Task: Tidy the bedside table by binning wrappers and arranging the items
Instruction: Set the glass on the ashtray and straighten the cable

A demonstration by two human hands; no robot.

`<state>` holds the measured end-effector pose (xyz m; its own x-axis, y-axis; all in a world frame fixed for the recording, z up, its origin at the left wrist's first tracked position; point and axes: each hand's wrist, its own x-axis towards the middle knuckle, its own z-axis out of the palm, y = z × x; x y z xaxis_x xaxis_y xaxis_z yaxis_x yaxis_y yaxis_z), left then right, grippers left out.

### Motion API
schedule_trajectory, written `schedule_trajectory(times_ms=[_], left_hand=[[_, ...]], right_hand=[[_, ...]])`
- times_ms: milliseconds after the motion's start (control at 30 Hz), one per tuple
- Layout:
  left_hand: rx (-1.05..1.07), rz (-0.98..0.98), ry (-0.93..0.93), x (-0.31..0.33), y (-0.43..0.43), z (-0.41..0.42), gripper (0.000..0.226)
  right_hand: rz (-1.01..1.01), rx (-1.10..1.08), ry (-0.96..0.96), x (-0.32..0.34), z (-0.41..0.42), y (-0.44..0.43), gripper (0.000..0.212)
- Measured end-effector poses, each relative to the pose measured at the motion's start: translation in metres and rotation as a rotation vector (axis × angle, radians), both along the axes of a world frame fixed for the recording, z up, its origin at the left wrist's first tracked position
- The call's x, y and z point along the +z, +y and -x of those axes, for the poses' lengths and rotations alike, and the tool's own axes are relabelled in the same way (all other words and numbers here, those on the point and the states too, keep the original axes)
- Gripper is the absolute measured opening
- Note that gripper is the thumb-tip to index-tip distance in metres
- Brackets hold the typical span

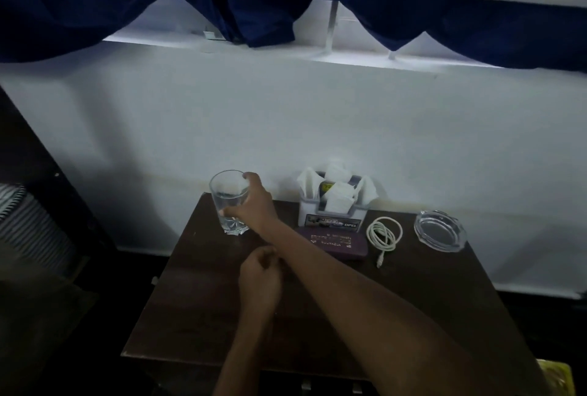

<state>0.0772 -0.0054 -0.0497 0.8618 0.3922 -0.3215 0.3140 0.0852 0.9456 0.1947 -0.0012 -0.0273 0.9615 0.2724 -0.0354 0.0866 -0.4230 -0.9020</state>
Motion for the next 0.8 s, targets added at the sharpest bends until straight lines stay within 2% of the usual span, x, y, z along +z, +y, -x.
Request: schedule_trajectory(times_ms=[100,233,333,433,600,800], left_hand=[[-0.018,-0.018,-0.008,0.005,-0.009,0.000,0.016],[-0.054,-0.050,-0.023,0.010,-0.022,0.003,0.017],[-0.109,-0.114,-0.057,0.009,-0.034,0.006,0.015],[-0.212,-0.234,-0.090,0.010,-0.054,0.008,0.019],[-0.318,-0.577,-0.170,0.001,-0.090,0.009,0.022],[-0.397,-1.080,-0.295,-0.002,-0.141,-0.004,0.032]], right_hand=[[-0.053,-0.018,-0.059,0.018,0.011,-0.027,0.084],[-0.241,-0.119,-0.083,0.063,0.029,-0.090,0.081],[-0.379,-0.245,-0.114,0.085,0.044,-0.151,0.077],[-0.391,-0.426,-0.170,0.088,0.045,-0.211,0.076],[-0.239,-0.696,-0.276,0.069,0.035,-0.290,0.076],[-0.088,-0.834,-0.235,0.029,0.024,-0.352,0.082]])
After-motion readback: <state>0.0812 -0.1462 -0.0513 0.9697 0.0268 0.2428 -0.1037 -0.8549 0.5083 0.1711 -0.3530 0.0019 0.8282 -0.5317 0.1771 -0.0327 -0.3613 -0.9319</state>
